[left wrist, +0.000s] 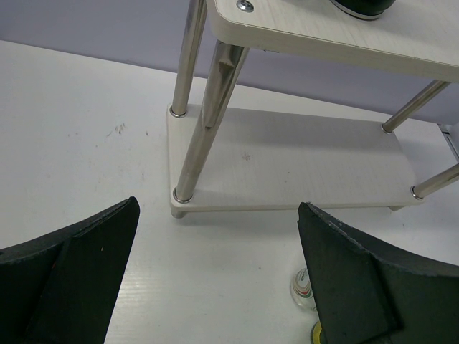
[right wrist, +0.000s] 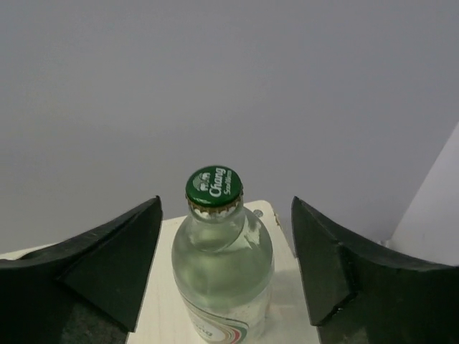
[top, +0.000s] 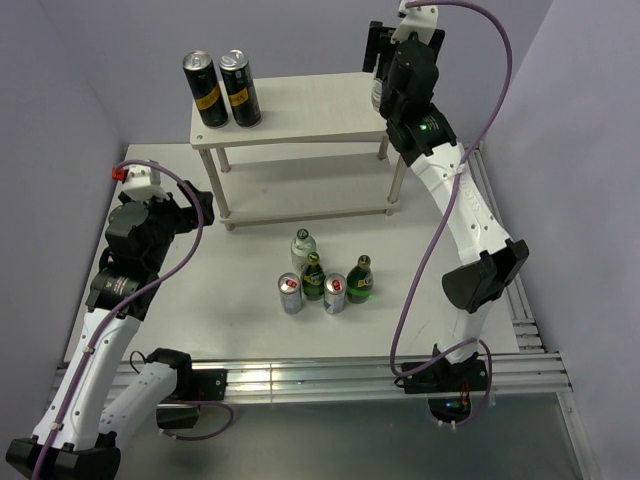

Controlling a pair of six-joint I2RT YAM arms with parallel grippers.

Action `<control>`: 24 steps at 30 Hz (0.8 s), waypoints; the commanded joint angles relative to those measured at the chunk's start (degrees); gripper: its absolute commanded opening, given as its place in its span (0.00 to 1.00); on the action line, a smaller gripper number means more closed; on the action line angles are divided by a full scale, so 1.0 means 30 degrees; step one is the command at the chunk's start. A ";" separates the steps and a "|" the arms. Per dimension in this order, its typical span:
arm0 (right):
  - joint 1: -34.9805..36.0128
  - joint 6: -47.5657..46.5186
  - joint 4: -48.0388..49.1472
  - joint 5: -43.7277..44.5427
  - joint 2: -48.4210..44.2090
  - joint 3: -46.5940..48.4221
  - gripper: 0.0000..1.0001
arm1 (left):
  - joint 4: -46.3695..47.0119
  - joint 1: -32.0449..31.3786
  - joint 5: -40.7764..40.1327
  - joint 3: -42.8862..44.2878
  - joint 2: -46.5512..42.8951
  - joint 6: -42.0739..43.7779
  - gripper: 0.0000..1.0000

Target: Place and organize the beverage onto the shelf

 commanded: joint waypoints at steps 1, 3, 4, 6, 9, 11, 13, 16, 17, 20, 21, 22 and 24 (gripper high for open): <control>-0.0092 -0.0080 0.1784 0.0617 -0.1677 -0.0915 0.87 | 0.0510 0.0010 0.0027 0.0111 -0.0042 0.0256 0.99; -0.0092 -0.0109 0.2018 0.0734 -0.2262 -0.1646 1.00 | 0.0481 0.0010 0.0027 0.0112 -0.0013 0.0256 0.99; -0.0034 -0.0080 0.2164 0.0793 -0.2527 -0.1970 1.00 | 0.0510 0.0010 0.0027 0.0112 -0.0013 0.0256 0.99; 0.0084 -0.0196 0.2572 0.0968 -0.3171 -0.2760 1.00 | 0.0481 0.0010 0.0027 0.0112 0.0017 0.0256 0.99; 0.0581 -0.0315 0.3658 0.1292 -0.4983 -0.4606 1.00 | 0.0510 0.0010 -0.0002 0.0141 0.0017 0.0285 0.99; 0.0931 -0.0197 0.3863 0.1553 -0.5574 -0.5632 1.00 | 0.0481 0.0010 -0.0031 0.0112 0.0017 0.0285 0.99; 0.1341 -0.0401 0.3981 0.2080 -0.6336 -0.6482 1.00 | 0.0510 0.0010 -0.0060 0.0112 0.0046 0.0285 0.99; 0.2804 -0.1247 0.4682 0.3339 -0.7828 -0.8413 1.00 | 0.0482 0.0010 -0.0090 0.0083 0.0046 0.0314 0.99; 0.3360 -0.1368 0.5178 0.3661 -0.8267 -0.8999 1.00 | 0.0510 0.0010 -0.0148 0.0111 0.0046 0.0314 0.99; 0.5907 -0.0493 0.5152 0.4073 -1.0171 -1.1546 1.00 | 0.0481 0.0010 -0.0236 0.0112 0.0046 0.0343 0.99; 0.6668 -0.0142 0.5153 0.4046 -1.1017 -1.2308 1.00 | 0.0510 0.0010 -0.0236 0.0112 0.0046 0.0343 0.99; 0.8126 0.0906 0.4979 0.3407 -1.1345 -1.3649 1.00 | 0.0510 0.0010 -0.0265 0.0083 0.0046 0.0343 0.99; 0.9190 0.2810 0.3460 0.2585 -1.1669 -1.4886 1.00 | 0.0510 0.0010 -0.0266 0.0112 0.0046 0.0343 0.99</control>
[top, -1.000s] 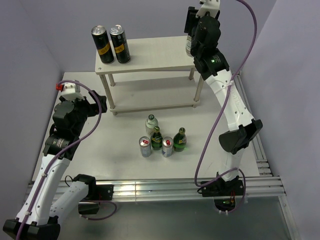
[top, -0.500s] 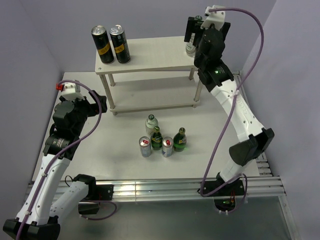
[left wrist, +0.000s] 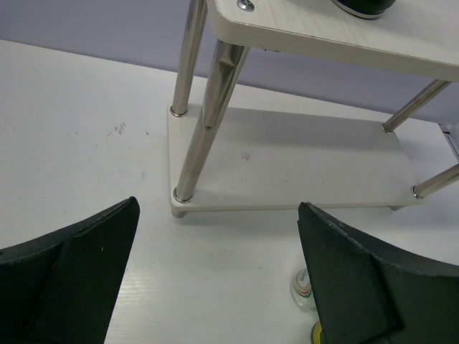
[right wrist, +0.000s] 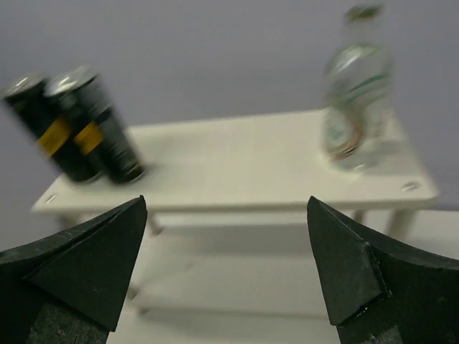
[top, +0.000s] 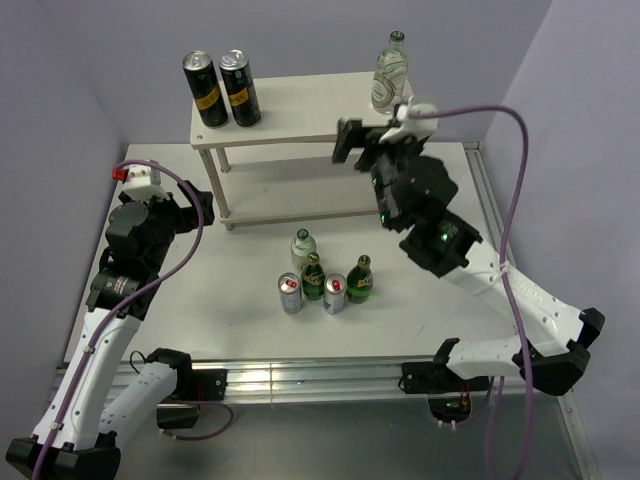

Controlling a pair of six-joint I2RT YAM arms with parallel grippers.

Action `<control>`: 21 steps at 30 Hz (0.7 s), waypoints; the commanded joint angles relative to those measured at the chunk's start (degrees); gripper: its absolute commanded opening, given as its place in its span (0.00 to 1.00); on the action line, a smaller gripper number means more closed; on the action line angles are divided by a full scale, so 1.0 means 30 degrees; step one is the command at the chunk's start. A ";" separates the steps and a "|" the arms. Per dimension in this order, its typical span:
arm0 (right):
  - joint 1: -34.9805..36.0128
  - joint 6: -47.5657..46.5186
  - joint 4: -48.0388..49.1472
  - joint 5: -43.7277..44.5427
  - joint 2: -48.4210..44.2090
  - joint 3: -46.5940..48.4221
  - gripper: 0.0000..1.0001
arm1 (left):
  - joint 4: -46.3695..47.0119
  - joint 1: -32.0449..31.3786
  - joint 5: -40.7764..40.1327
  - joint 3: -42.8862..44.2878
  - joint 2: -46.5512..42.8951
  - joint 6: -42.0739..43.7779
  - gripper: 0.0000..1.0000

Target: Place and organize the beverage onto the shelf

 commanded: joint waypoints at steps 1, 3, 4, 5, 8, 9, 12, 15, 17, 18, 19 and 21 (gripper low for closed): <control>0.1965 0.4051 -0.1337 -0.1799 -0.0509 -0.1952 0.99 | 0.0510 0.0010 -0.0237 0.0083 0.0039 0.0343 0.99; 0.2320 0.5059 -0.2011 -0.2221 -0.0072 -0.3207 0.98 | 0.0452 0.0010 -0.0208 0.0141 0.0068 0.0343 0.99; 0.2670 0.5847 -0.2132 -0.2512 0.0163 -0.3506 0.98 | 0.0423 0.0010 -0.0207 0.0141 0.0039 0.0343 0.99; 0.2790 0.6377 -0.2714 -0.2689 0.0456 -0.3712 0.98 | 0.0452 0.0010 -0.0236 0.0141 0.0010 0.0343 0.99; 0.2995 0.7756 -0.2895 -0.3712 0.1481 -0.4474 0.97 | 0.0452 0.0010 -0.0266 0.0082 -0.0078 0.0343 0.99; 0.3025 0.8020 -0.2924 -0.3890 0.1977 -0.4795 0.97 | 0.0452 0.0010 -0.0266 0.0111 -0.0078 0.0372 0.99; 0.3084 0.9017 -0.3334 -0.4213 0.2974 -0.5119 0.96 | 0.0423 0.0010 -0.0295 0.0112 -0.0078 0.0373 0.99; 0.3142 0.9837 -0.3452 -0.4361 0.3504 -0.5528 0.95 | 0.0452 0.0010 -0.0354 0.0053 -0.0137 0.0373 0.99; 0.3172 1.0190 -0.3336 -0.4419 0.3651 -0.5793 0.93 | 0.0452 0.0010 -0.0324 0.0082 -0.0108 0.0373 0.99; 0.3201 1.0307 -0.3335 -0.4361 0.3768 -0.5997 0.93 | 0.0452 0.0010 -0.0266 0.0111 -0.0108 0.0373 0.99; 0.3201 1.0424 -0.3393 -0.4274 0.3856 -0.6028 0.92 | 0.0452 0.0010 -0.0266 0.0083 -0.0137 0.0344 0.99; 0.3230 1.0688 -0.3715 -0.4127 0.4031 -0.6174 0.90 | 0.0452 0.0010 -0.0266 0.0112 -0.0137 0.0373 0.99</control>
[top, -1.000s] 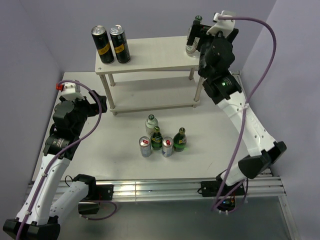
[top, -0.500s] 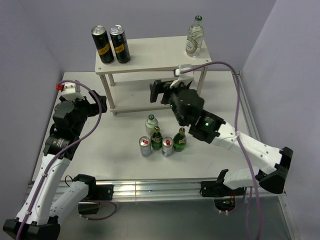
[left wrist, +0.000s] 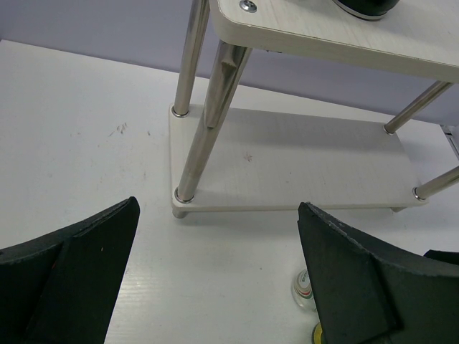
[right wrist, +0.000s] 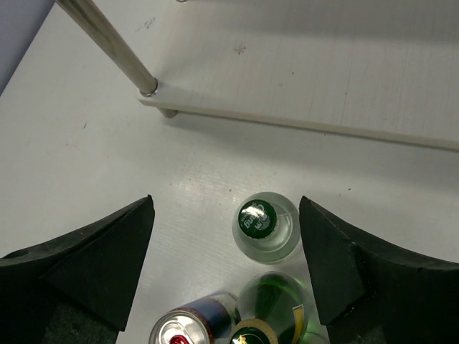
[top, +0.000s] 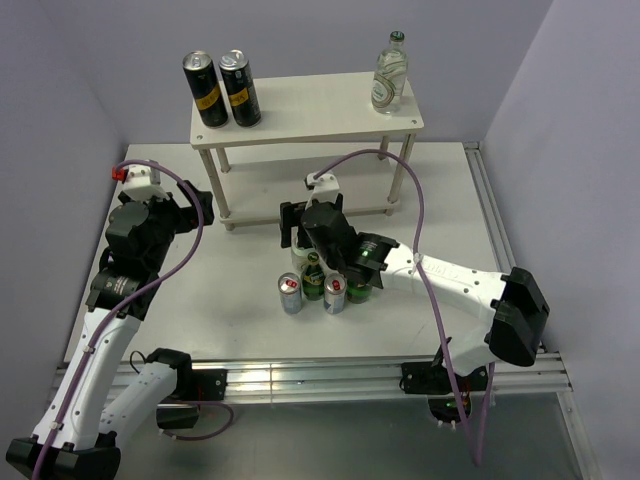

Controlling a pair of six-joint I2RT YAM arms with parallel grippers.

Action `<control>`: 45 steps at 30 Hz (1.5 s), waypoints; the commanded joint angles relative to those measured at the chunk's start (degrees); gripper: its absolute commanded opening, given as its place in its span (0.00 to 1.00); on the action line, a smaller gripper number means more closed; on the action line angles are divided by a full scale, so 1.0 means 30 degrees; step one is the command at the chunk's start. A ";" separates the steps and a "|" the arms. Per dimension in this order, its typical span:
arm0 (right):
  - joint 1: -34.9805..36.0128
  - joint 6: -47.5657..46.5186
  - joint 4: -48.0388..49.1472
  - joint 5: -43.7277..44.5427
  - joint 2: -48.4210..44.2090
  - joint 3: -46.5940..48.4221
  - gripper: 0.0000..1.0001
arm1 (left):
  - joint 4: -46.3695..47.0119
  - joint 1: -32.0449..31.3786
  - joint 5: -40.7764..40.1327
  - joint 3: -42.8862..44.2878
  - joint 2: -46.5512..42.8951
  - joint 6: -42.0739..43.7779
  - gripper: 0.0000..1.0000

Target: Place and organize the beverage onto the shelf

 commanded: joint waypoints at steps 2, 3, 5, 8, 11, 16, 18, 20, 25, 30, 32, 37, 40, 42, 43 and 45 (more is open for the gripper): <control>0.0171 0.1495 -0.0029 0.0194 0.0280 -0.0222 0.87 | 0.0423 0.0010 -0.0171 0.0112 -0.0195 0.0365 0.99; 0.0170 0.1671 -0.0088 0.0194 0.0369 -0.0397 0.87 | 0.0423 0.0010 -0.0171 0.0141 -0.0166 0.0365 0.99; 0.0258 0.1965 -0.0118 0.0135 0.0603 -0.0632 0.86 | 0.0423 0.0010 -0.0171 0.0141 -0.0224 0.0365 0.99; 0.0375 0.2141 -0.0060 0.0426 0.1042 -0.1071 0.85 | 0.0422 0.0010 -0.0171 0.0112 -0.0342 0.0365 0.99; 0.0375 0.2171 -0.0030 0.0720 0.1248 -0.1248 0.85 | 0.0394 0.0010 -0.0171 0.0111 -0.0372 0.0365 0.99; 0.0376 0.2054 0.0057 0.1014 0.1600 -0.1102 0.83 | 0.0422 0.0010 -0.0113 0.0112 -0.0400 0.0365 0.99; 0.0347 0.1995 0.0145 0.1102 0.1834 -0.0985 0.82 | 0.0393 0.0010 -0.0113 0.0112 -0.0459 0.0365 0.99; 0.0376 0.1966 0.0262 0.1160 0.1980 -0.0985 0.82 | 0.0394 0.0010 -0.0083 0.0083 -0.0430 0.0365 0.99; 0.0376 0.1762 0.0555 0.1599 0.2449 -0.0693 0.81 | 0.0394 0.0010 -0.0054 0.0141 -0.0459 0.0365 0.99; 0.0376 0.1439 0.0204 0.1834 0.2888 0.0360 0.81 | 0.0364 0.0010 -0.0054 0.0112 -0.0459 0.0394 0.99; 0.0376 0.1409 -0.0116 0.1834 0.2977 0.0625 0.81 | 0.0393 0.0010 -0.0113 0.0141 -0.0488 0.0395 0.99; 0.0405 0.1379 -0.0382 0.1950 0.2802 0.0891 0.80 | 0.0393 0.0010 -0.0113 0.0112 -0.0517 0.0395 0.99; 0.0376 0.1204 -0.0557 0.2214 0.2830 0.0978 0.77 | 0.0364 0.0010 -0.0113 0.0141 -0.0547 0.0395 0.99; 0.0376 0.1175 -0.0821 0.2303 0.3006 0.1095 0.72 | 0.0364 0.0010 -0.0113 0.0141 -0.0518 0.0395 0.99; 0.0376 0.1203 -0.0850 0.2332 0.3064 0.1153 0.71 | 0.0393 0.0010 -0.0113 0.0141 -0.0547 0.0395 0.99; 0.0376 0.1233 -0.0968 0.2362 0.3270 0.1212 0.65 | 0.0393 0.0010 -0.0171 0.0112 -0.0576 0.0395 0.99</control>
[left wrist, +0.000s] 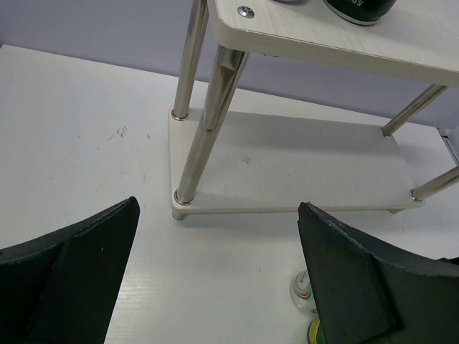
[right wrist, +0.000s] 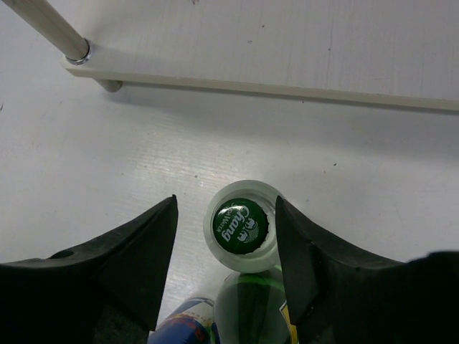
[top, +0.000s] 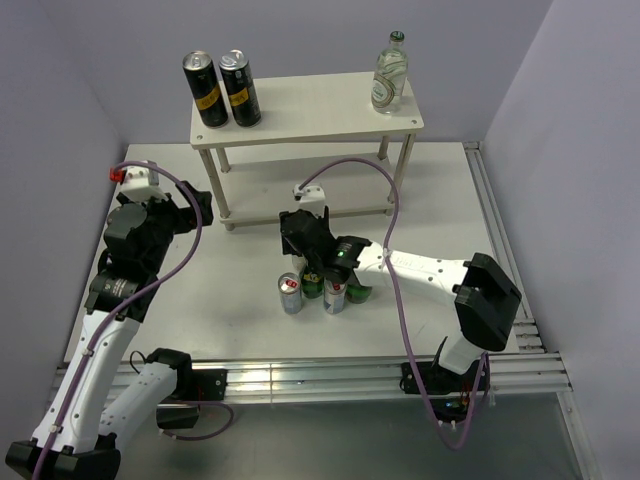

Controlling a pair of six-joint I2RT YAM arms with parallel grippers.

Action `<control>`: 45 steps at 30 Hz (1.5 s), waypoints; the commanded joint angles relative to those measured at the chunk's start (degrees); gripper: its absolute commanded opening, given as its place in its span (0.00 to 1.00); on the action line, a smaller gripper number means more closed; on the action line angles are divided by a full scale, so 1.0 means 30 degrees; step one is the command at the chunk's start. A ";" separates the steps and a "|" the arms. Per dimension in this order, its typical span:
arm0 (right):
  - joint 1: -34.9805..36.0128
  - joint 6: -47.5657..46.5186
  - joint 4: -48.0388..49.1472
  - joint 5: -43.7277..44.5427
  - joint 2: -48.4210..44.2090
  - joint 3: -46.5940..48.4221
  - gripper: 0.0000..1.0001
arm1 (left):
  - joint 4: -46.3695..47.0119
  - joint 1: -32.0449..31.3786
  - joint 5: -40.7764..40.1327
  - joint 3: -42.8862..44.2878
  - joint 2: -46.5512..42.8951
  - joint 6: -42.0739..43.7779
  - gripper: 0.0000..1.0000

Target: Place and organize the beverage onto the shelf

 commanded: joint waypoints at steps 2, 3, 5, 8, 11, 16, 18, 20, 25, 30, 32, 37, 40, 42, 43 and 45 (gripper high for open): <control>0.0128 0.0002 -0.0399 0.0701 0.0312 0.0950 0.60 | 0.0364 0.0010 -0.0171 0.0141 -0.0409 0.0387 0.99; 0.0157 0.0002 -0.0458 0.0672 0.0371 0.1009 0.54 | 0.0364 0.0010 -0.0200 0.0141 -0.0438 0.0416 0.99; 0.0157 0.0031 -0.0779 0.0818 0.0517 0.1213 0.52 | 0.0364 0.0010 -0.0230 0.0141 -0.0438 0.0417 0.99; 0.0128 -0.0057 -0.1043 0.0876 0.0693 0.1477 0.52 | 0.0364 0.0010 -0.0230 0.0141 -0.0468 0.0417 0.99; 0.0157 -0.0145 -0.1249 0.0964 0.0840 0.1682 0.50 | 0.0364 0.0010 -0.0259 0.0141 -0.0526 0.0446 0.99; 0.0157 -0.0291 -0.1542 0.0994 0.1132 0.1917 0.28 | 0.0364 0.0010 -0.0318 0.0141 -0.0526 0.0446 0.99; 0.0157 -0.0379 -0.1660 0.0994 0.1221 0.2005 0.17 | 0.0364 0.0010 -0.0318 0.0170 -0.0526 0.0446 0.99; 0.0128 -0.0438 -0.1602 0.0994 0.1192 0.2034 0.07 | 0.0364 0.0010 -0.0318 0.0112 -0.0556 0.0446 0.99; 0.0128 -0.0789 -0.1192 0.1082 0.0637 0.2093 0.00 | 0.0393 0.0010 -0.0318 0.0112 -0.0527 0.0446 0.99; 0.0128 -0.1986 -0.1629 0.1197 0.0196 0.4169 0.00 | 0.0364 0.0010 -0.0288 0.0112 -0.0526 0.0475 0.99; 0.0099 -0.2776 -0.1892 0.1403 0.0049 0.5454 0.00 | 0.0364 0.0010 -0.0347 0.0141 -0.0497 0.0475 0.99; 0.0011 -0.4332 -0.2011 0.1608 -0.0097 0.7715 0.00 | 0.0364 0.0010 -0.0435 0.0112 -0.0526 0.0475 0.99; -0.0136 -0.5065 -0.2216 0.1727 -0.0098 0.9004 0.00 | 0.0364 0.0039 -0.0435 0.0141 -0.0526 0.0475 0.99; -0.0252 -0.5476 -0.2362 0.1756 -0.0097 0.9941 0.00 | 0.0364 0.0010 -0.0435 0.0141 -0.0526 0.0475 0.99; -0.0311 -0.5622 -0.2421 0.1756 -0.0010 1.0641 0.00 | 0.0393 0.0010 -0.0435 0.0083 -0.0526 0.0475 0.99; -0.0399 -0.6178 -0.2742 0.1901 0.0136 1.1493 0.00 | 0.0364 0.0010 -0.0435 0.0141 -0.0526 0.0475 0.99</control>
